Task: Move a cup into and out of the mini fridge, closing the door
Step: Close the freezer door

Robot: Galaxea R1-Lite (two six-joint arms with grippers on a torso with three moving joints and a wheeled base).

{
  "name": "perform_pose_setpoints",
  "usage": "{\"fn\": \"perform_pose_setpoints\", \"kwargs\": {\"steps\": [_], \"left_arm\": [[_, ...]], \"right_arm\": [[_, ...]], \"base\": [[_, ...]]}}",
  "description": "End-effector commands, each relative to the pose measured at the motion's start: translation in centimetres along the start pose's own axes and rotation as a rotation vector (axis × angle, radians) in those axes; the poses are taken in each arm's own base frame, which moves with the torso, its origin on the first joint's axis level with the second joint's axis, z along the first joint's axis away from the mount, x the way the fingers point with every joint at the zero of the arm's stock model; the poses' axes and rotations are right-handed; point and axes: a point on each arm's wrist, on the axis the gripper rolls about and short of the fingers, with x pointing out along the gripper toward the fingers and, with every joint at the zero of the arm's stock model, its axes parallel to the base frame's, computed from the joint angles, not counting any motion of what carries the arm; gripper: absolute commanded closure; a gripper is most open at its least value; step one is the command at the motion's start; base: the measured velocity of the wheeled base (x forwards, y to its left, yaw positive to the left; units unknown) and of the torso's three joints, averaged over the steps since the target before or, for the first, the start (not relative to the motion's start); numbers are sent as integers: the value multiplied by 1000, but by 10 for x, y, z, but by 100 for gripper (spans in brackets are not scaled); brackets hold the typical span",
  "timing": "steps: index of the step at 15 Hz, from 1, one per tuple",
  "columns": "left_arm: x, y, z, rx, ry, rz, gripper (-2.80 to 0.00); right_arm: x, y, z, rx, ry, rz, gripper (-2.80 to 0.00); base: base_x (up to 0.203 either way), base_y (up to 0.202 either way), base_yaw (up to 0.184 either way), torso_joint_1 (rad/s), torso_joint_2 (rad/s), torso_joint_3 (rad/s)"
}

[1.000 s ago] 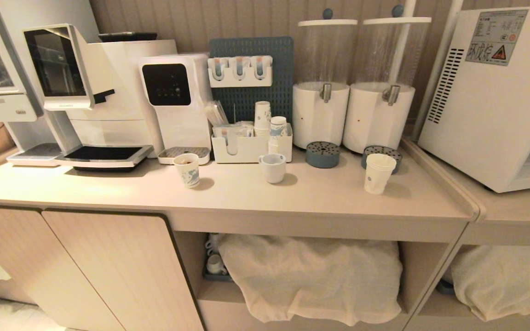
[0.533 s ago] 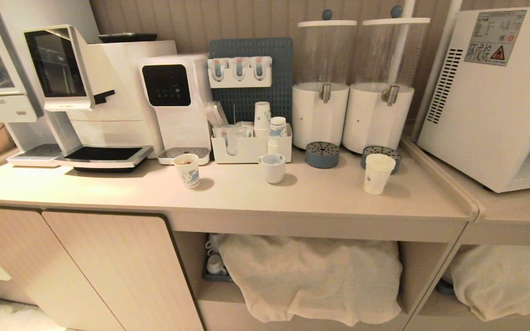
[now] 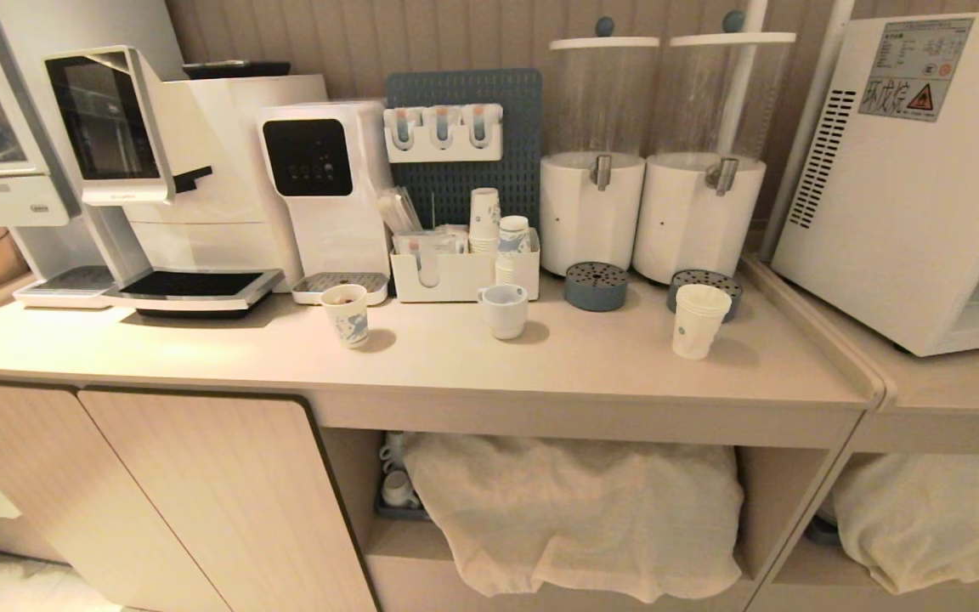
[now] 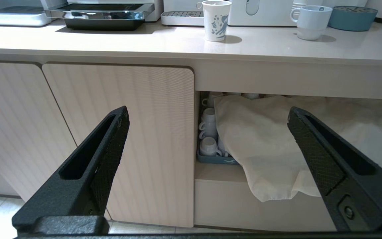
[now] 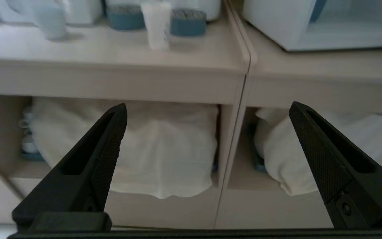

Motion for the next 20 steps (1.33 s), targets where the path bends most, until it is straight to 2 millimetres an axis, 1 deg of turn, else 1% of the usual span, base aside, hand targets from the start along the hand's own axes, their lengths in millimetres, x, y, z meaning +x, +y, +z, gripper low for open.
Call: {"fn": "perform_pose_setpoints", "kwargs": {"steps": [1,2,3,4,16,18,20], "left_arm": [[1,0,-5,-1,16,1,-280],[1,0,-5,-1,16,1,-280],[1,0,-5,-1,16,1,-280],[1,0,-5,1,17,1,-280],[1,0,-5,1,16,0,-280],[1,0,-5,1,16,0,-280],[1,0,-5,-1,16,1,-280]], "right_arm": [[10,4,-34,-3,77,30,-280],[9,4,-35,1,105,45,-280],[5,4,-26,20,90,55,-280],[3,4,-25,41,92,63,-280],[3,4,-25,43,90,62,-280],[3,4,-25,43,90,62,-280],[3,4,-25,43,90,62,-280]], "base": [[0,0,0,0,0,0],[0,0,0,0,0,0],[0,0,0,0,0,0],[0,0,0,0,0,0],[0,0,0,0,0,0],[-108,0,2,2,4,2],[-195,0,0,3,-1,4]]}}
